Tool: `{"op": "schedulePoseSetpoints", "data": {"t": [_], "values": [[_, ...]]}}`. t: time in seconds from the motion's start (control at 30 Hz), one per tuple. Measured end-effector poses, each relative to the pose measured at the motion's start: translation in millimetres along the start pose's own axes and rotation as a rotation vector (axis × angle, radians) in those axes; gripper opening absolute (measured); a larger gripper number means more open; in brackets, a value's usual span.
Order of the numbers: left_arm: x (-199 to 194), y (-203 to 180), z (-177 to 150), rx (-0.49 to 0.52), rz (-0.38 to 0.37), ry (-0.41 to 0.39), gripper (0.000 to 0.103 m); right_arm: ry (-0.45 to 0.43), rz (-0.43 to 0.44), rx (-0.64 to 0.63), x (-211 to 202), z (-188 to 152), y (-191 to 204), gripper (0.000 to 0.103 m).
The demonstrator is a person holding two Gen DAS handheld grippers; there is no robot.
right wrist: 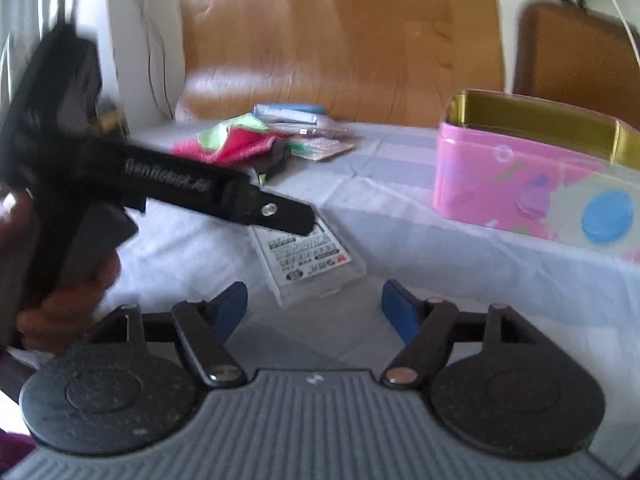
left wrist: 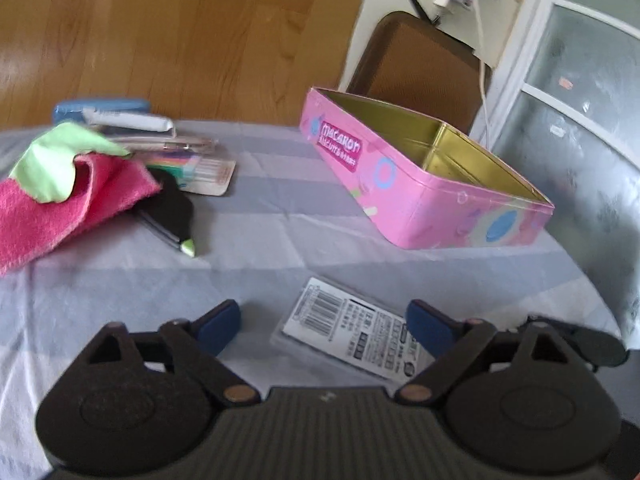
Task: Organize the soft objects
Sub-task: 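Grasp the clear barcode package with the left tool and lift it, then carry the package into the pink tin and open the left tool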
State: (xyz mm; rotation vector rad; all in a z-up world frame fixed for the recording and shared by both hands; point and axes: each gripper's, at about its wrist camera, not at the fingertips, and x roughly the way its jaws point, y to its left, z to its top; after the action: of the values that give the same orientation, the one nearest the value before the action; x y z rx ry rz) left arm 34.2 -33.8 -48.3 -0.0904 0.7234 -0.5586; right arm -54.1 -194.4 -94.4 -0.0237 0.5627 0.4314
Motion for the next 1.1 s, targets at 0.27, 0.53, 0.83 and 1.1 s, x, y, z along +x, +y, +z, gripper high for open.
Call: {"op": "schedulePoseSetpoints", "data": {"t": [0.27,0.53,0.83,1.1], "values": [[-3,-14,14,-0.017,-0.053,-0.034,0.086,-0.08,-0.027,0.005,-5,2,-10,0.045],[18,-62,77,0.072,-0.117,-0.159,0.086,-0.321,-0.209,-0.043,-40,28,-41,0.047],[107,-120,113,0.104,-0.145,-0.144,0.086,-0.334,-0.409,-0.006,-32,47,-121,0.051],[118,-129,106,0.157,-0.078,-0.141,0.094,-0.273,-0.549,0.162,-22,35,-160,0.06]]}}
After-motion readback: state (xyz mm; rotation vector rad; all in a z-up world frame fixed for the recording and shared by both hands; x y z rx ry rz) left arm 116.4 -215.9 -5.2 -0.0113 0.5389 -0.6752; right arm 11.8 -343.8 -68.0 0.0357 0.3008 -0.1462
